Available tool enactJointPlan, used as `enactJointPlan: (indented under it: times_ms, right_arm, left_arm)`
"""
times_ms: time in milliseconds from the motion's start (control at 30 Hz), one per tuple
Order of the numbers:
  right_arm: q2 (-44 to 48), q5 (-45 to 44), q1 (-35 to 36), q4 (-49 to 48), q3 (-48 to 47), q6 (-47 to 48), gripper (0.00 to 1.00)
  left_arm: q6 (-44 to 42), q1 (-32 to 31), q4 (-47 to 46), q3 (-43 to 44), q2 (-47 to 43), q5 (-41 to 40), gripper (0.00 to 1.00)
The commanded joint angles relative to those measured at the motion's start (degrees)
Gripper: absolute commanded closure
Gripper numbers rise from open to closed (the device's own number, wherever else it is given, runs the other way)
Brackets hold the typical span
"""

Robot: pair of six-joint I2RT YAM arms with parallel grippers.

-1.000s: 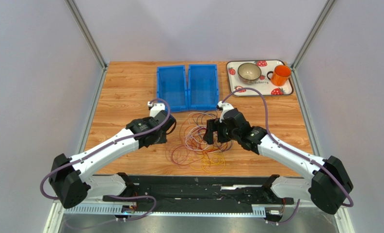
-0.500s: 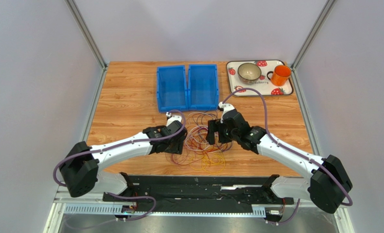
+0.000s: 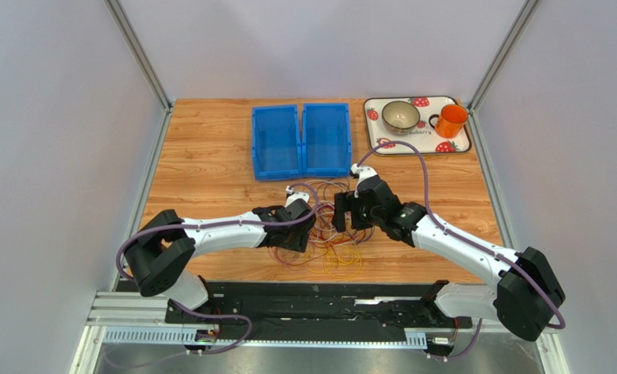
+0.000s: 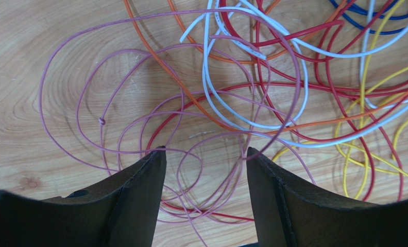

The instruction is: Untangle the cables

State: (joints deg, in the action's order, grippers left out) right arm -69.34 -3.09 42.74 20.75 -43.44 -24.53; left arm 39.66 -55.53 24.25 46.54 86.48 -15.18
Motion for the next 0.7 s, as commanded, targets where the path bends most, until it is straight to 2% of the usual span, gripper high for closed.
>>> enactJointPlan:
  times_ms: [0,100,200,233,400,433,667]
  right_arm:
    - [0.3,-0.9,0.3,-0.4,0.0,0.8,0.11]
    - [-0.1,-0.5,0.3,-0.8,0.1,0.7,0.12]
    - [-1.0,-0.2,0.3,-1.2,0.2,0.6,0.11]
    - [-1.1,-0.2,0.3,-1.2,0.1,0.7,0.11]
    - [-1.4,-0.4,0.3,-1.4,0.1,0.9,0.12]
    - [-1.5,-0.4,0.3,-1.4,0.2,1.0,0.12]
    - [-1.5,-0.3,0.3,-1.3,0.4,0.9,0.12]
  left_arm:
    - [-0.4,-0.5,-2.6,1.6,1.6,-0.5,0.34]
    - [0.2,-0.6,-2.5,1.4,1.4,-1.7,0.36]
    - [0.5,-0.6,-2.0,1.4,1.0,-2.9,0.49]
    - [0.6,-0.6,-1.8,1.4,0.7,-3.3,0.58]
    - [0.8,-0.7,0.4,2.1,0.2,-5.6,0.83]
    - [0.8,-0.7,0.4,2.1,0.3,-5.9,1.0]
    - [0.1,-0.7,3.6,4.4,-1.0,-6.8,1.0]
